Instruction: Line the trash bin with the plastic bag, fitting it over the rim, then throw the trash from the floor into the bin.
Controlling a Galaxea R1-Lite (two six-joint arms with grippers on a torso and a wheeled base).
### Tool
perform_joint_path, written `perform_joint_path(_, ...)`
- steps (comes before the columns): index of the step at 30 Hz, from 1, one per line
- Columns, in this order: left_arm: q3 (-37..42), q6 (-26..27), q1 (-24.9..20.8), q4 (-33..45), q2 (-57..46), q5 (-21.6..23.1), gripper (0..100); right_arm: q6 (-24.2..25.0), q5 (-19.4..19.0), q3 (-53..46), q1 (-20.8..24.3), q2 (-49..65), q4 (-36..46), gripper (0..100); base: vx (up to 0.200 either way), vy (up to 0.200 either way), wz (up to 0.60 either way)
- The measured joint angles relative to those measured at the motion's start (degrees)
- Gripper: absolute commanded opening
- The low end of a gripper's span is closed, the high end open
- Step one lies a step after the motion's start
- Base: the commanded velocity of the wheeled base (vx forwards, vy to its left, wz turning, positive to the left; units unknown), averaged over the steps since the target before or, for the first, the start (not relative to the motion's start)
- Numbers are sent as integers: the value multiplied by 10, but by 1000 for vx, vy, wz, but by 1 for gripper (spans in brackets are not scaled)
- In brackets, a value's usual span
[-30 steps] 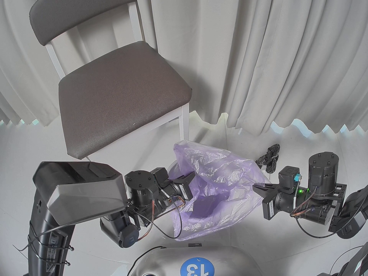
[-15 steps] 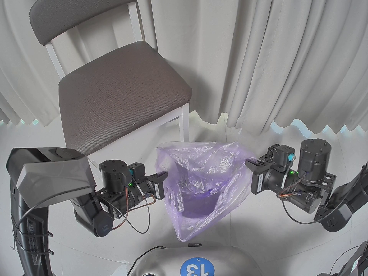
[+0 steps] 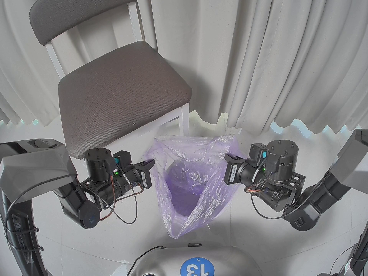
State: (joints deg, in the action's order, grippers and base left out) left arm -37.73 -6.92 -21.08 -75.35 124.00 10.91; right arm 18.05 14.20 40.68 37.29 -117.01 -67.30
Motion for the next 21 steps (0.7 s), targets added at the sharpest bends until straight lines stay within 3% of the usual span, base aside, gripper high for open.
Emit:
perform_joint_path(7, 5, 0, 4, 0, -18, 1, 0, -2, -1, 3, 2, -26, -9, 0, 0, 0, 0)
perform_joint_path(21, 8, 0, -12, 1, -23, 2, 0, -79, -4, -23, -54, 1, 138, 0, 0, 0, 0)
